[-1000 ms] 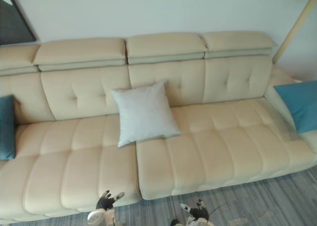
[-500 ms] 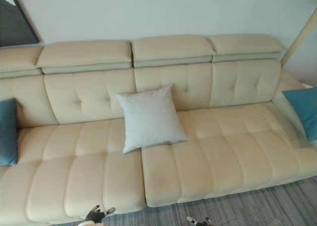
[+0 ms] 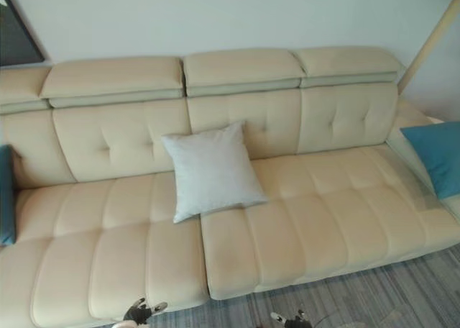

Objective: Pick up cushions and gather them together orderly.

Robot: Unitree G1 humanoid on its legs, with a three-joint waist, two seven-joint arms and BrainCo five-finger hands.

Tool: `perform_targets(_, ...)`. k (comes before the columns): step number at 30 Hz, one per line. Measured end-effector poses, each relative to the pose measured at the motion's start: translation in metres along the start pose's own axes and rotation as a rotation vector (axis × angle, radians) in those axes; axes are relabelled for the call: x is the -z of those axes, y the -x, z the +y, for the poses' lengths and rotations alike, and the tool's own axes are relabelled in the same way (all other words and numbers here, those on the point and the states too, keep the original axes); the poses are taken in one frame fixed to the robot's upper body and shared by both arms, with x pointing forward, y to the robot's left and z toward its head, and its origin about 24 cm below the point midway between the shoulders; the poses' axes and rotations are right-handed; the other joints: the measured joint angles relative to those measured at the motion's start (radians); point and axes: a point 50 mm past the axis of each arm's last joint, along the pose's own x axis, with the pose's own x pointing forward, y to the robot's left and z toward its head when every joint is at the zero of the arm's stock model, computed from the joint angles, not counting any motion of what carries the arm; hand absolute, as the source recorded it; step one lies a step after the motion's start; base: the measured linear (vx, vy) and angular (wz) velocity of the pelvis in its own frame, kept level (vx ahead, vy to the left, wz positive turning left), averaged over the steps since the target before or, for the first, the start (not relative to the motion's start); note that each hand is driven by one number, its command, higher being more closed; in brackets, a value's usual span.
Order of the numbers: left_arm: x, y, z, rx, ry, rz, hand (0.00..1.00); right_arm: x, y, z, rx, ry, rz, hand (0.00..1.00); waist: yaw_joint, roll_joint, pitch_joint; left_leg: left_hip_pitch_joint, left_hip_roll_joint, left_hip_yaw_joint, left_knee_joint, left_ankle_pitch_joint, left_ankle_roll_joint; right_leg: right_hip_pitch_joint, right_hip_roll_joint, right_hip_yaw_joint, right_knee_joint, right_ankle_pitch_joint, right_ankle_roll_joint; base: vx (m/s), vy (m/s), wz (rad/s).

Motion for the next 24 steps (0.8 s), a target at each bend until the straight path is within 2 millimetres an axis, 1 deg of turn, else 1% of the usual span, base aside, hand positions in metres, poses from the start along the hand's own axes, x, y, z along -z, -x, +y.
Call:
perform_targets(2,-0.002,0.0,0.001,-0.001,0.0,-0.01,0.0,-0.004,-0.001,0.001,-0.009,0.037,-0.01,0.0,0.0,-0.002,0.005,-0.027,0.0,-0.047,0.08,-0.026,0.004,-0.015,0.002,0.044,0.013,0.0,0.0,-0.1,-0.008,-0.6)
perform_targets(3,-0.002,0.0,-0.002,0.004,0.003,-0.011,0.0,-0.007,-0.002,0.0,-0.01,0.059,-0.02,0.0,0.0,0.008,0.008,-0.032,0.003,-0.072,0.099,-0.045,0.0,-0.042,0.008,0.08,0.031,0.001,0.002,-0.1,-0.006,-0.82)
perform_targets(4,-0.002,0.0,-0.004,0.008,0.006,-0.009,0.0,-0.009,-0.003,-0.002,-0.009,0.073,-0.024,0.0,0.0,0.01,0.01,-0.032,0.006,-0.07,0.095,-0.057,0.0,-0.067,0.013,0.105,0.042,0.004,0.006,-0.13,0.028,-0.92)
perform_targets(5,-0.003,0.0,-0.007,0.015,0.01,-0.011,0.0,-0.011,-0.003,-0.002,-0.008,0.077,-0.029,0.0,-0.001,0.023,0.01,-0.031,0.01,-0.057,0.085,-0.079,0.004,-0.095,0.022,0.137,0.049,0.013,0.011,-0.1,0.054,-0.96)
perform_targets(6,-0.005,-0.001,-0.007,0.015,0.011,-0.017,0.0,-0.013,-0.004,-0.001,-0.01,0.078,-0.03,0.0,-0.001,0.02,0.014,-0.031,0.005,-0.017,0.085,-0.081,0.006,-0.119,0.023,0.176,0.049,0.03,0.014,-0.13,0.082,-1.19)
perform_targets(8,-0.006,-0.001,-0.006,0.012,0.015,-0.022,0.0,-0.019,-0.004,0.007,-0.032,0.095,-0.05,0.0,0.001,0.004,0.022,-0.027,-0.002,0.072,0.086,-0.087,0.015,-0.158,0.028,0.261,0.034,0.062,0.016,-0.17,0.084,-1.29)
perform_targets(9,-0.008,-0.001,-0.005,0.008,0.014,-0.028,0.0,-0.022,-0.005,0.011,-0.047,0.112,-0.061,0.0,0.005,-0.001,0.026,-0.024,0.008,0.141,0.085,-0.091,0.021,-0.174,0.019,0.231,0.016,0.052,-0.017,-0.22,0.083,-1.51)
perform_targets(10,-0.008,-0.001,-0.006,0.008,0.02,-0.032,0.0,-0.026,-0.005,0.015,-0.056,0.115,-0.07,0.0,0.006,0.009,0.027,-0.018,0.021,0.214,0.071,-0.088,0.026,-0.185,-0.004,0.103,0.02,0.023,-0.081,-0.19,0.054,-1.8)
perform_targets(11,-0.009,-0.001,-0.006,0.006,0.024,-0.037,0.0,-0.03,-0.006,0.022,-0.073,0.131,-0.078,0.0,0.015,0.026,0.035,-0.005,0.049,0.28,0.061,-0.086,0.026,-0.214,-0.027,-0.044,0.067,0.007,-0.109,-0.1,0.041,-1.78)
perform_targets(12,-0.01,-0.001,-0.005,0.003,0.024,-0.039,0.0,-0.032,-0.006,0.028,-0.091,0.15,-0.086,0.0,0.021,0.025,0.039,0.011,0.062,0.326,0.051,-0.083,0.021,-0.227,-0.048,-0.164,0.122,-0.002,-0.118,0.01,0.013,-1.8)
perform_targets(13,-0.01,-0.001,-0.004,-0.002,0.021,-0.038,0.0,-0.033,-0.005,0.035,-0.11,0.167,-0.092,0.0,0.029,0.018,0.04,0.044,0.069,0.387,0.039,-0.078,0.012,-0.219,-0.083,-0.344,0.209,-0.022,-0.141,0.14,0.007,-1.68)
perform_targets(14,-0.01,-0.001,-0.003,-0.004,0.019,-0.038,0.0,-0.031,-0.004,0.038,-0.118,0.172,-0.088,0.0,0.028,0.006,0.034,0.067,0.068,0.433,0.038,-0.078,0.011,-0.193,-0.103,-0.447,0.262,-0.026,-0.16,0.17,-0.02,-1.57)
perform_targets(15,-0.008,-0.001,-0.001,-0.005,0.017,-0.033,0.0,-0.03,-0.004,0.039,-0.12,0.175,-0.086,0.0,0.03,0.0,0.034,0.078,0.064,0.451,0.042,-0.078,0.011,-0.176,-0.1,-0.475,0.259,-0.021,-0.138,0.16,-0.059,-1.27)
perform_targets(16,-0.012,-0.002,-0.002,-0.003,0.017,-0.042,0.0,-0.029,-0.004,0.036,-0.117,0.19,-0.086,0.0,0.021,0.007,0.039,0.081,0.069,0.448,0.056,-0.075,0.012,-0.18,-0.08,-0.468,0.251,-0.008,-0.147,0.08,-0.093,-1.02)
perform_targets(17,-0.015,-0.003,-0.006,0.008,0.02,-0.047,0.0,-0.034,-0.005,0.034,-0.116,0.205,-0.096,0.0,0.012,0.016,0.042,0.094,0.072,0.452,0.057,-0.071,0.019,-0.179,-0.06,-0.458,0.227,-0.006,-0.146,0.07,-0.1,-0.91)
perform_targets(18,-0.016,-0.003,-0.009,0.015,0.023,-0.05,0.0,-0.037,-0.006,0.031,-0.109,0.216,-0.105,0.0,0.009,0.033,0.046,0.103,0.082,0.462,0.056,-0.07,0.019,-0.179,-0.037,-0.451,0.202,-0.012,-0.161,0.09,-0.131,-0.89)
perform_targets(19,-0.015,-0.002,-0.013,0.026,0.027,-0.049,0.0,-0.041,-0.007,0.027,-0.1,0.224,-0.114,0.0,0.008,0.051,0.048,0.109,0.094,0.495,0.055,-0.065,0.011,-0.182,-0.049,-0.512,0.218,-0.077,-0.174,0.11,-0.115,-0.94)
perform_targets(20,-0.015,-0.002,-0.014,0.028,0.029,-0.047,0.0,-0.042,-0.008,0.025,-0.097,0.233,-0.114,0.0,0.009,0.051,0.044,0.11,0.097,0.528,0.054,-0.054,-0.009,-0.182,-0.067,-0.573,0.243,-0.088,-0.166,0.13,-0.143,-1.03)
perform_targets(21,-0.015,-0.002,-0.013,0.028,0.028,-0.05,0.0,-0.043,-0.008,0.026,-0.101,0.244,-0.115,0.0,0.013,0.05,0.044,0.113,0.103,0.548,0.054,-0.053,-0.011,-0.197,-0.055,-0.564,0.241,-0.08,-0.161,0.12,-0.116,-1.14)
perform_targets(22,-0.012,-0.002,-0.011,0.023,0.027,-0.039,0.0,-0.046,-0.008,0.03,-0.11,0.259,-0.125,0.0,0.018,0.05,0.044,0.116,0.115,0.568,0.06,-0.045,-0.024,-0.218,-0.023,-0.525,0.227,-0.07,-0.163,0.13,-0.177,-1.26)
perform_targets(23,-0.009,-0.001,-0.009,0.017,0.037,-0.03,0.0,-0.046,-0.008,0.032,-0.116,0.269,-0.124,0.0,0.02,0.048,0.045,0.105,0.145,0.59,0.12,-0.045,-0.032,-0.236,0.006,-0.487,0.225,-0.073,-0.166,0.12,-0.175,-1.19)
perform_targets(24,-0.009,-0.001,-0.01,0.017,0.045,-0.031,0.0,-0.046,-0.009,0.034,-0.118,0.269,-0.121,0.0,0.02,0.046,0.047,0.085,0.178,0.593,0.209,-0.047,-0.034,-0.236,0.023,-0.463,0.219,-0.074,-0.167,0.18,-0.249,-1.14)
